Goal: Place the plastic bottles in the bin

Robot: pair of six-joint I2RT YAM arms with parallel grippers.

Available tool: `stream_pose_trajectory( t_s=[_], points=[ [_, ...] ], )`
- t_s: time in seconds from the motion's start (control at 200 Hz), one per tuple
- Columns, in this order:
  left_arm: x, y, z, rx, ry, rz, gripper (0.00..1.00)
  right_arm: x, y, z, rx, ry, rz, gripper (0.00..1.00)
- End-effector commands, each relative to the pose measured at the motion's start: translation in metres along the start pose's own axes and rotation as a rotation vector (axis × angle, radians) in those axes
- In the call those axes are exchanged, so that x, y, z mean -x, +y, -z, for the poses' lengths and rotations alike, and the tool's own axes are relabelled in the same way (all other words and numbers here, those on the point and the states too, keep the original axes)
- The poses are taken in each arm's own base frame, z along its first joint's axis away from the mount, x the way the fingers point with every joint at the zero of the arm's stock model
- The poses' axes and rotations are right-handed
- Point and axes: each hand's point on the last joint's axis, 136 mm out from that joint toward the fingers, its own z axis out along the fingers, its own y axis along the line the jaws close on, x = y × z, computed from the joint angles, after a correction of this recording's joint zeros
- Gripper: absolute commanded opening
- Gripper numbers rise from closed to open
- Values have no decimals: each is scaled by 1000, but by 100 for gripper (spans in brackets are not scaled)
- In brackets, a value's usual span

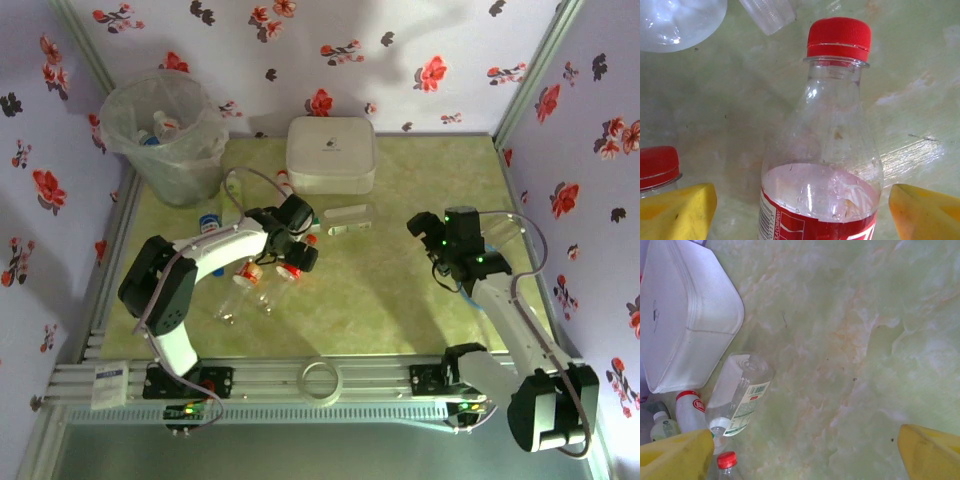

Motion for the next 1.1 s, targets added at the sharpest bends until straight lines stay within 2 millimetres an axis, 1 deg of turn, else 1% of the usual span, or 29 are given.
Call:
stream_pose_trajectory(
  t_s=[0.0, 0.09, 0.26, 0.355, 0.4, 0.44, 0.57, 0.73, 0.78, 0.845, 0.94, 0.975, 1.02, 1.095],
  points=[
    [-7, -1, -2, 19, 11, 20, 88, -2, 11, -7, 50, 28, -19, 95],
    [-15, -3, -3, 21, 31, 16, 87, -2, 13, -8, 55, 34, -16, 95],
    [-26, -10, -5, 12, 75, 4, 87, -2, 7, -6, 34, 26, 0, 95],
    [-27, -11, -4, 11, 81, 1, 84, -3, 7, -6, 35, 26, -4, 95],
    [-25, -12, -2, 9, 76, 1, 82, -2, 7, -6, 39, 24, -3, 95],
    [-22, -13, -1, 7, 72, -1, 81, -2, 7, -6, 36, 24, 0, 95],
    [-20, -14, -3, 6, 81, -7, 84, -1, 6, -6, 32, 19, 3, 95],
    [-28, -17, -13, -6, 122, -2, 89, -2, 2, -6, 26, 20, 5, 95],
    [-30, -18, -15, -8, 127, -3, 89, -2, 0, -7, 19, 17, 5, 95],
    [-29, -18, -15, -7, 129, -7, 86, -1, -2, -7, 14, 13, 3, 95],
    [-23, -19, -9, -13, 117, -11, 79, 1, -1, -8, 17, 11, 0, 95],
    [-18, -21, -4, -20, 103, -12, 78, 1, -1, -8, 18, 10, -1, 95],
    [-12, -23, 5, -33, 78, -15, 78, 1, -1, -9, 17, 13, 0, 95],
    [2, -28, 24, -62, 19, -17, 73, 1, -1, -11, 14, 17, -2, 95]
  ],
)
